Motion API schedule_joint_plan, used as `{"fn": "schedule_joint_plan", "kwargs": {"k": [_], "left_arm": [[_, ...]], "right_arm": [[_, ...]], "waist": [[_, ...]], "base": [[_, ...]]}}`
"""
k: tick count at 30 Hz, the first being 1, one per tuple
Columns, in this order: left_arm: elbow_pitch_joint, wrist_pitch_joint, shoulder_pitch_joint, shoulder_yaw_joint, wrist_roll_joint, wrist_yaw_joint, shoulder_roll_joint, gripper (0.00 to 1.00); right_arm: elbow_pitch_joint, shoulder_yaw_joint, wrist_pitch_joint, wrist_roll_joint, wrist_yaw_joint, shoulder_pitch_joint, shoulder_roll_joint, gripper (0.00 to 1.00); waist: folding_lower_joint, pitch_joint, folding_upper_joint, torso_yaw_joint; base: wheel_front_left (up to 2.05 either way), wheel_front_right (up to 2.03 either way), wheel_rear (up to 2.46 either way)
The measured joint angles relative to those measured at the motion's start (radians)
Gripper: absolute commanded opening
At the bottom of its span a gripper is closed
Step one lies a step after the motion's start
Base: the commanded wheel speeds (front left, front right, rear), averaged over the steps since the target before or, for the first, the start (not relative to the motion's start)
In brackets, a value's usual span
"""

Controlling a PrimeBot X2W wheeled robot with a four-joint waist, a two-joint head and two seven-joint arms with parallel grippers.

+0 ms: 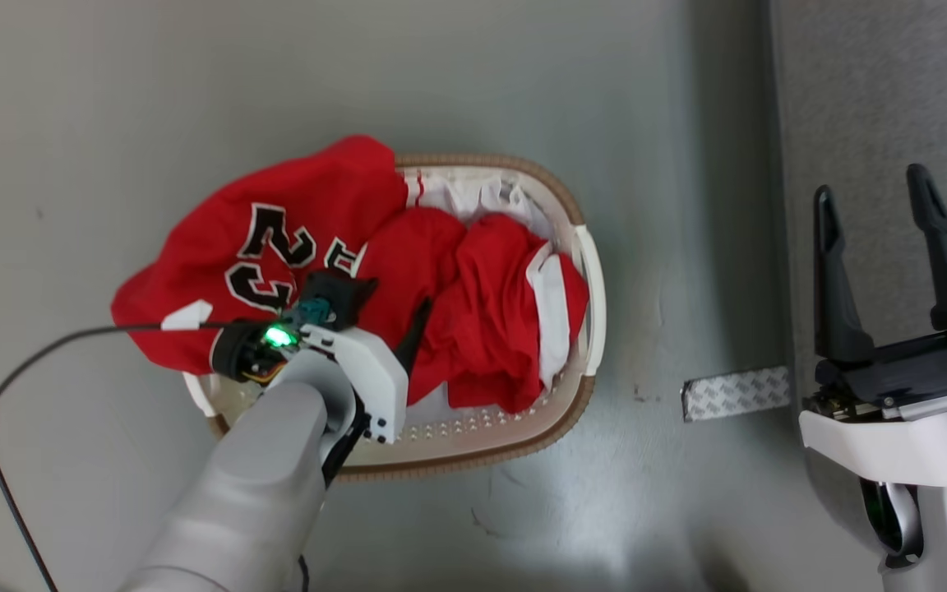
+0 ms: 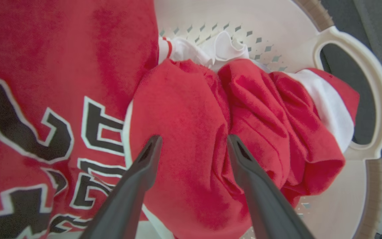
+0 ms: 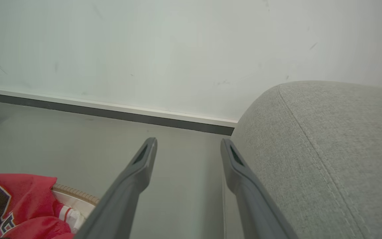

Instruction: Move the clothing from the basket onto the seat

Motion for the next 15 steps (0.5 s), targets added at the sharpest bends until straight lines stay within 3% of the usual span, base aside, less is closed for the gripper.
{"fn": "schedule_joint_plan", "kwargs": {"k": [11, 12, 13, 14, 15], "left_arm": [[0.038, 0.007, -0.054, -0.134, -0.075, 0.0, 0.022, 1.0], [0.04, 0.005, -0.057, -0.142, -0.083, 0.0, 0.022, 0.81], [0.04, 0.004, -0.061, -0.153, -0.089, 0.0, 0.022, 0.33], [0.039, 0.003, -0.064, -0.16, -0.097, 0.0, 0.022, 0.0], [0.038, 0.002, -0.067, -0.166, -0.108, 0.0, 0.022, 0.0]], "right_arm": [[-0.035, -0.008, 0.0, 0.0, 0.0, 0.013, 0.0, 1.0], [-0.037, -0.011, 0.0, 0.0, 0.0, 0.019, 0.0, 1.0], [-0.037, -0.014, 0.0, 0.0, 0.0, 0.024, 0.0, 1.0], [-0.037, -0.016, 0.0, 0.0, 0.0, 0.027, 0.0, 1.0], [-0.037, -0.019, 0.0, 0.0, 0.0, 0.028, 0.0, 1.0]], "waist": [[-0.0001, 0.093, 0.0, -0.004], [-0.0001, 0.095, 0.0, -0.005], [-0.0001, 0.096, 0.0, -0.005], [-0.0001, 0.096, 0.0, -0.005], [-0.0001, 0.095, 0.0, -0.004]], "base": [[0.0, 0.0, 0.0], [0.0, 0.0, 0.0], [0.0, 0.0, 0.0], [0.0, 0.0, 0.0], [0.0, 0.0, 0.0]]}}
